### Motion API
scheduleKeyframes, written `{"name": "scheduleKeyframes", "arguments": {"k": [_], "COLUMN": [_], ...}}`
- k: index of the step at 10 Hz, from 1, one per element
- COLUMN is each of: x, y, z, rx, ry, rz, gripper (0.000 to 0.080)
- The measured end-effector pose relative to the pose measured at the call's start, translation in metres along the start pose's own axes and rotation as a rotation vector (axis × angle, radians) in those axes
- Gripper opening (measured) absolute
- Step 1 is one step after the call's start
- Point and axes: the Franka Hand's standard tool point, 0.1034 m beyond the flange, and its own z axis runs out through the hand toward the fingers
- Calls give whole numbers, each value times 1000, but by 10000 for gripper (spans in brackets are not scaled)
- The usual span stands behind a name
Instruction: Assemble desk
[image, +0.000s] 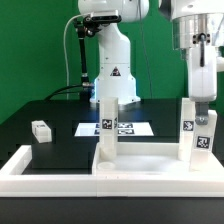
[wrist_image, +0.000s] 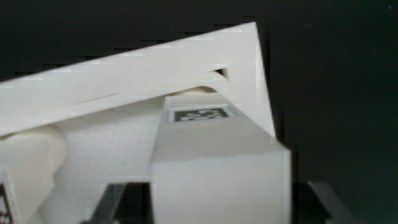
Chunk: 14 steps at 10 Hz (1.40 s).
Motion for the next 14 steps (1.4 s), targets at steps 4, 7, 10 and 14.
{"name": "scheduleKeyframes", "arguments": {"k": [4,7,10,14], "x": [-13,-11,-9,-5], "y": [2,7,6,7], "z": [-1,2,3,8], "rx": [85,109,106,97], "ry": [5,21,40,37], "rz": [-345,-605,-900,-1292], "gripper": [619,648,649,649]}}
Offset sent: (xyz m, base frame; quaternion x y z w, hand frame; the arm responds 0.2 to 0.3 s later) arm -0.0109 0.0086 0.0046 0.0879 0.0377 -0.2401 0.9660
